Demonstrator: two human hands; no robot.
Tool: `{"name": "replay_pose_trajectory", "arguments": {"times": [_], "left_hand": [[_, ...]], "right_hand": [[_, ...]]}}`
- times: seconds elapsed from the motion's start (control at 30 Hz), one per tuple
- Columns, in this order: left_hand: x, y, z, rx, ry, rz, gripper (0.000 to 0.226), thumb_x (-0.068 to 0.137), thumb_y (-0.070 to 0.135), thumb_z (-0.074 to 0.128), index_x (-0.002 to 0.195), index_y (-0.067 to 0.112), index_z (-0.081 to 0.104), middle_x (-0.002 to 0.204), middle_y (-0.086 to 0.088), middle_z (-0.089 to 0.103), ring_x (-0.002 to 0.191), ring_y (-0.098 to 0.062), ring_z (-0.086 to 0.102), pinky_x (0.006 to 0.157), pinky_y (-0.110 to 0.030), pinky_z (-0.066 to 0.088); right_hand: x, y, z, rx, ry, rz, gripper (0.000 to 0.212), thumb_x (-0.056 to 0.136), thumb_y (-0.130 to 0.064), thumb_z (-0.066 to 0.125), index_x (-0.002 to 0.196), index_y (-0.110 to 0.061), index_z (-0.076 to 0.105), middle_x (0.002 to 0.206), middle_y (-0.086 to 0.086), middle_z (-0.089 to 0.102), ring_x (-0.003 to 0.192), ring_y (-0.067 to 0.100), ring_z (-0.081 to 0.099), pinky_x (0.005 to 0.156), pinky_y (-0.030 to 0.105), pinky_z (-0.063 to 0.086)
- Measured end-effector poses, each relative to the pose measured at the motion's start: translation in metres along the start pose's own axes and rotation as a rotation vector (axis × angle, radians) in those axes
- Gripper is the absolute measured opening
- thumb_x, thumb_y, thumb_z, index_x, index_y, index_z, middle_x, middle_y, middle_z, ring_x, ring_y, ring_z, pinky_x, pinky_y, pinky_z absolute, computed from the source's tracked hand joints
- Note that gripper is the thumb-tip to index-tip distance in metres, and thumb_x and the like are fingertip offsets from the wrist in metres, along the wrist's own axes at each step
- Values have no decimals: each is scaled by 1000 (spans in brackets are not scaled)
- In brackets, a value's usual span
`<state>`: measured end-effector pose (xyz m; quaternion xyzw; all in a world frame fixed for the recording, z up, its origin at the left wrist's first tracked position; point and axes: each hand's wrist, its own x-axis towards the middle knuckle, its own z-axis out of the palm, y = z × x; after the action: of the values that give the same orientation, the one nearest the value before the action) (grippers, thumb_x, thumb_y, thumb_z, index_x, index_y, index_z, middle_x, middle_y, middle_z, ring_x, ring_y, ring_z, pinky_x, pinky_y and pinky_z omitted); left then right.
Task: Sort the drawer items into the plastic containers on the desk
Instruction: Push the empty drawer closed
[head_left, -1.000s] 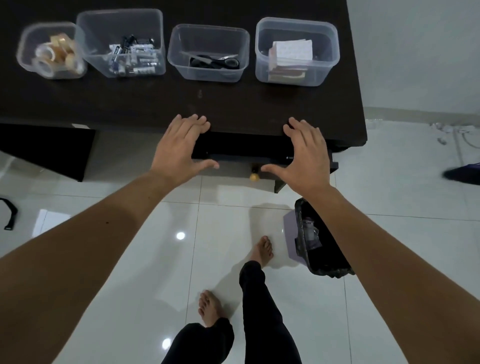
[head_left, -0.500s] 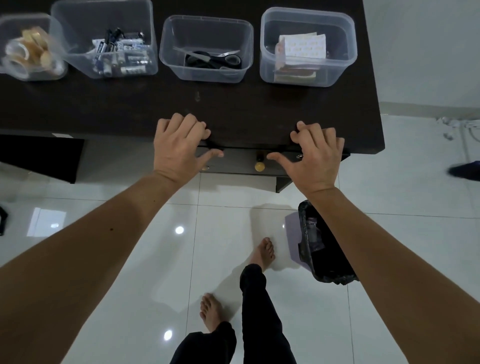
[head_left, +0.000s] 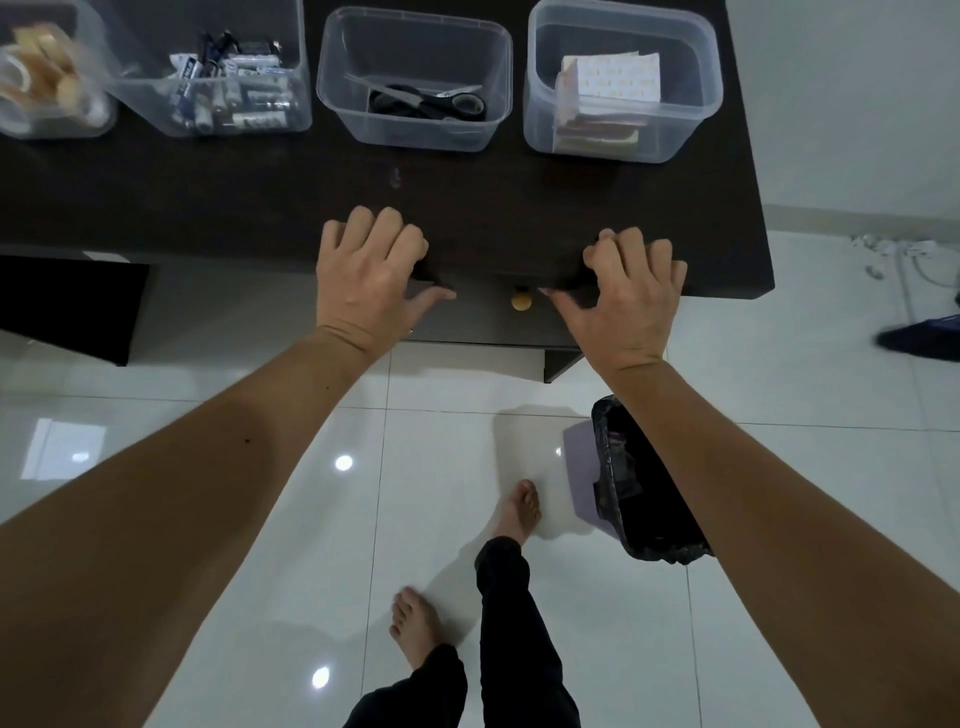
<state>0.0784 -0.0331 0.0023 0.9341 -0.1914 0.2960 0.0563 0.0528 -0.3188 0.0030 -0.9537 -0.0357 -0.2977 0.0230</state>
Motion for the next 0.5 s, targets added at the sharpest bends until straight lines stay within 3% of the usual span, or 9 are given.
{"name": "replay_pose_trajectory", "arguments": {"times": [0.13, 0.27, 0.5], "left_hand": [[0, 6, -9, -47, 1, -36, 66, 86, 78, 66, 88, 13, 59, 85, -9, 56, 79, -32, 54, 70, -41, 40], [3, 9, -16, -73, -15, -73, 57, 96, 69, 61, 87, 13, 62, 85, -8, 57, 79, -32, 55, 68, -40, 39], [9, 16, -25, -96, -121, -121, 52, 94, 66, 65, 85, 14, 62, 85, -6, 57, 82, -30, 54, 68, -41, 41]], "right_hand": [[-3, -4, -12, 78, -41, 29, 63, 84, -76, 67, 100, -15, 68, 110, 7, 67, 90, 32, 56, 75, 43, 41], [0, -7, -22, 199, -65, 93, 58, 92, -72, 61, 98, -16, 71, 108, 5, 67, 92, 33, 55, 76, 43, 41], [4, -8, -27, 184, -142, 115, 56, 93, -71, 61, 98, -17, 70, 108, 4, 65, 91, 29, 51, 74, 42, 41]]}}
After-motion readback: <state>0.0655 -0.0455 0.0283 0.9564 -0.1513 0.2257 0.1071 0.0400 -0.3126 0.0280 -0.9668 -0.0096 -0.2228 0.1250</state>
